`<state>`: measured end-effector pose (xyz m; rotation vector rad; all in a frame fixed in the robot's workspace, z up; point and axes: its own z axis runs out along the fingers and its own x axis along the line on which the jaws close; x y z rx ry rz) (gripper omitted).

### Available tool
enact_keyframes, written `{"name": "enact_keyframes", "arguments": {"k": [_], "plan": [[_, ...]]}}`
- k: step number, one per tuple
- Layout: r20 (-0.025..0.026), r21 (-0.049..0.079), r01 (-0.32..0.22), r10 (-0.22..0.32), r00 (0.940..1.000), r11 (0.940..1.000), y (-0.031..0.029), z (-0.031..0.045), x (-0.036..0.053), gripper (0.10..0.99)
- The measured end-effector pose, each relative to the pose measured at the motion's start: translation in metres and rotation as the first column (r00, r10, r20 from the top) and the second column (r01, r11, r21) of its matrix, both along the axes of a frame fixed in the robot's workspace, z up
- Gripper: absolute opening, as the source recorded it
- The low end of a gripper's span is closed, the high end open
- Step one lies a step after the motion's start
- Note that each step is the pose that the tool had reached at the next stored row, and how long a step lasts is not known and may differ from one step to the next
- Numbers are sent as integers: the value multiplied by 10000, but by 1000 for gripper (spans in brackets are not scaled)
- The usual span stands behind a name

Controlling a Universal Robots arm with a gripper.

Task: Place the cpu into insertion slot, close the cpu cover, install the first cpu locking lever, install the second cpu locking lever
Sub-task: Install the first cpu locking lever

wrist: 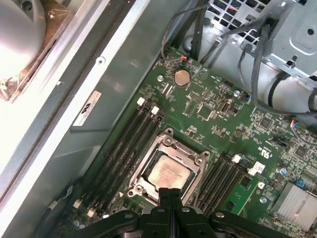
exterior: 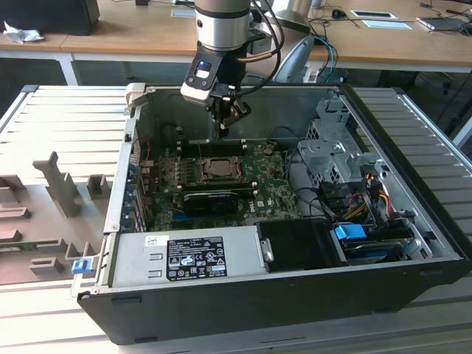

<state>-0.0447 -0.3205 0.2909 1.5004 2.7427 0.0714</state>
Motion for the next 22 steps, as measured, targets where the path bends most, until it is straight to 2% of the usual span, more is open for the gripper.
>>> {"name": "enact_keyframes", "arguments": {"k": [7,11,15,17,20,22], "plan": [[0,0,-557,557,9984,9984,0,0,0,106],[0,0,-1147,1147,9934,9934,0,0,0,106],[-1,-1,-1925,1925,9813,9813,-16,1,-11,106],[0,0,-2053,2053,9787,9787,-39,0,-23,106],[0,0,-2543,2543,9671,9671,-44,-1,-26,106],[0,0,-2953,2953,9554,9554,-44,-2,-26,106]]}}
